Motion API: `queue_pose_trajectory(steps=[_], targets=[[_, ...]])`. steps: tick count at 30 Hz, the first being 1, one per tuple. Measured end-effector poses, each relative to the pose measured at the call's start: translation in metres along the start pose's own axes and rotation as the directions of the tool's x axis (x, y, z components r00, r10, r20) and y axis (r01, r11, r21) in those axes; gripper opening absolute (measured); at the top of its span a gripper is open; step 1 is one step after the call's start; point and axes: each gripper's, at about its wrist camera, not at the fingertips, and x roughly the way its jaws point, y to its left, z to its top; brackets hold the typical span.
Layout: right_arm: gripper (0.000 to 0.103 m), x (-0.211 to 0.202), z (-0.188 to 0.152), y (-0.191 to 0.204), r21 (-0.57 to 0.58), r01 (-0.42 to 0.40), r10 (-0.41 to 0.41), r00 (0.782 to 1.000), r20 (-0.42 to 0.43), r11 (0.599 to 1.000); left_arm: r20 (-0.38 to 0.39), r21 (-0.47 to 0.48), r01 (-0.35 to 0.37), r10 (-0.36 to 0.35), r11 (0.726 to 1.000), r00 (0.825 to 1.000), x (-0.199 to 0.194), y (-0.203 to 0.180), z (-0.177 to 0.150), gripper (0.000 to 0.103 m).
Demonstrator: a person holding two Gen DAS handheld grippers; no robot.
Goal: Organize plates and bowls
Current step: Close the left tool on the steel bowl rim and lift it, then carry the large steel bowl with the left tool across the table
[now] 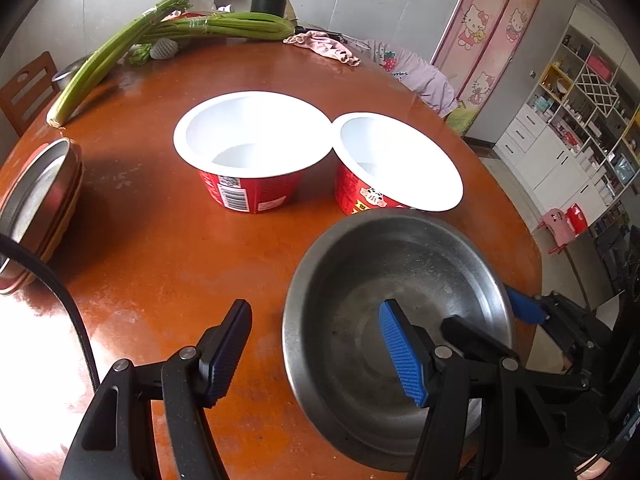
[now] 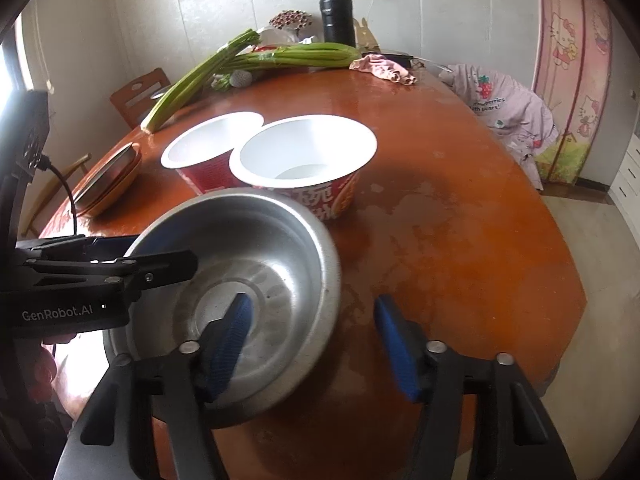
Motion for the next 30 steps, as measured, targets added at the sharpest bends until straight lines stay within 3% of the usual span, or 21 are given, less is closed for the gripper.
queue_pose_trajectory(steps=[2,9,14,30], targets=[[0.056,0.002,0.001,0.003,-0.005,-0.019,0.019,1.000,-0.004,1.000,-0.002,-0.007,0.014,-0.014,1.000,1.000,0.002,0.001,0.001,0.066],[0.056,0.004,-0.001,0.016,-0.026,-0.034,0.034,0.999,-0.017,0.999,0.008,0.026,0.087,-0.087,0.996,0.996,0.002,-0.007,0.000,0.065],[0.057,0.005,-0.004,0.026,-0.017,-0.020,0.020,1.000,-0.004,1.000,0.016,0.043,0.097,-0.098,0.994,0.995,-0.001,-0.004,-0.004,0.065],[0.057,-0.006,0.005,0.080,-0.087,-0.079,0.081,0.997,0.015,0.993,0.105,-0.025,0.064,-0.061,0.998,0.993,-0.047,0.040,-0.021,0.065]])
